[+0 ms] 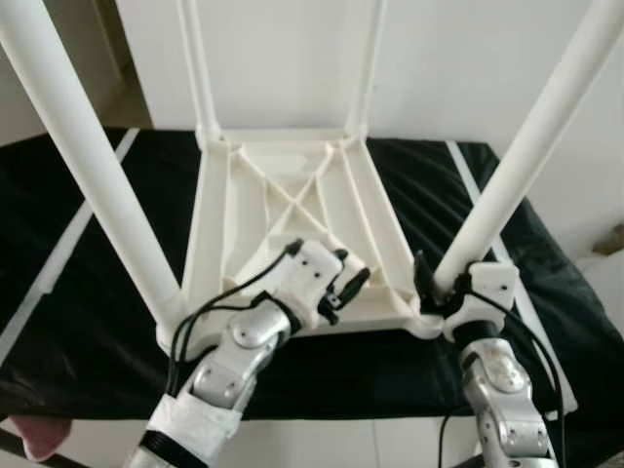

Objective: Building children table

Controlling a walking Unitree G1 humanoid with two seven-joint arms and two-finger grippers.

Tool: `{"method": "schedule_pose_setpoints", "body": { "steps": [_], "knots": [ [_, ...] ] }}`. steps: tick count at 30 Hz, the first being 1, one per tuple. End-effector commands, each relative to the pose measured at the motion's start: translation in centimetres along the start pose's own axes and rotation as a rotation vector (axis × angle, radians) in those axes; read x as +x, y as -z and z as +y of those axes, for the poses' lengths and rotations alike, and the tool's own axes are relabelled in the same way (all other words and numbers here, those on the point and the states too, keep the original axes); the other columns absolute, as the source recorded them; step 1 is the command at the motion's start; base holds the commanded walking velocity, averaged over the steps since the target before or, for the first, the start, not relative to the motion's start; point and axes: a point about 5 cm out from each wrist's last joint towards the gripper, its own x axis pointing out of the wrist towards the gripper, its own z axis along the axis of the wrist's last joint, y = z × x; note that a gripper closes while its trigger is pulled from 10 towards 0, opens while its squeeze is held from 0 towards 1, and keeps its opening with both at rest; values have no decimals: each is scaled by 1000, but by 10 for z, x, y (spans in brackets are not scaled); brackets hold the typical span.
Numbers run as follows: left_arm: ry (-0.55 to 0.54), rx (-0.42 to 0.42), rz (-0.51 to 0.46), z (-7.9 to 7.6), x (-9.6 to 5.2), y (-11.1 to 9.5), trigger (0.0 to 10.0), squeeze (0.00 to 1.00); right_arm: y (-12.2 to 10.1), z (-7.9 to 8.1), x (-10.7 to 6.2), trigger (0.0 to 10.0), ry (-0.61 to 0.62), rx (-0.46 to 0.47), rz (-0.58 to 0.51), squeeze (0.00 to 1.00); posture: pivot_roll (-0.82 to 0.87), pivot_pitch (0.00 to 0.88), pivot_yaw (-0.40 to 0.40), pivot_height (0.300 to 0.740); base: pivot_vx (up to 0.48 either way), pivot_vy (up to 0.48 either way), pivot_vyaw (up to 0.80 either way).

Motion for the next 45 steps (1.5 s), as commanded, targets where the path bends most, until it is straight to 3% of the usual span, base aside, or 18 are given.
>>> {"method": "schedule_pose_setpoints", "body": {
  "steps": [1, 10, 14, 19, 30, 37, 38, 39, 40, 41, 42, 45],
  "knots": [
    [68, 26, -1, -7, -2, 1, 10000, 0, 1, -3, -3, 10000, 5, -4, 2, 0, -124, 52, -20, 740, 0, 0, 0],
    [51, 66, -14, -9, -1, 0, 10000, 0, 4, -3, -5, 10000, -24, -12, 14, 0, -121, 57, -25, 740, 0, 0, 0],
    [106, 79, 34, -15, -5, 6, 10000, 0, 4, -4, -5, 10000, -42, -8, 18, 0, -119, 62, -25, 740, 0, 0, 0],
    [153, 33, 74, -22, -8, 12, 10000, 0, 3, -13, -2, 10000, -89, -9, 28, 0, -119, 64, -24, 740, 0, 0, 0],
    [166, 36, 90, -18, -8, 13, 10000, 0, 2, -16, -10, 10000, -306, -71, 64, 0, -132, 69, -23, 740, 0, 0, 0],
    [244, 30, 96, -25, -14, 12, 10000, 0, -2, -25, -3, 10000, -428, -126, 75, 0, -143, 76, -15, 740, 0, 0, 0],
    [253, 27, 97, -25, -14, 11, 10000, 0, -2, -26, -1, 8784, -447, -129, 80, 0, -144, 78, -14, 740, 0, 0, 0],
    [261, 25, 101, -24, -14, 11, 10000, 0, 0, -26, 0, 5451, -468, -127, 93, 0, -143, 78, -14, 740, 0, 0, 0],
    [261, 25, 101, -24, -14, 11, 10000, 0, 0, -26, 0, 5451, -468, -127, 93, 0, -143, 78, -14, 740, 0, 0, 0],
    [263, 35, 107, -24, -14, 12, 10000, 0, 2, -25, 0, 627, -489, -125, 107, 0, -139, 80, -16, 740, 0, 0, 0],
    [263, 41, 111, -23, -14, 12, 10000, 0, 4, -25, 0, 0, -505, -118, 124, 0, -138, 80, -14, 740, 0, 0, 0],
    [263, 48, 115, -23, -14, 12, 10000, 0, 9, -26, -1, 0, -524, -118, 146, 0, -135, 82, -16, 740, 0, 0, 0]
  ]
}}
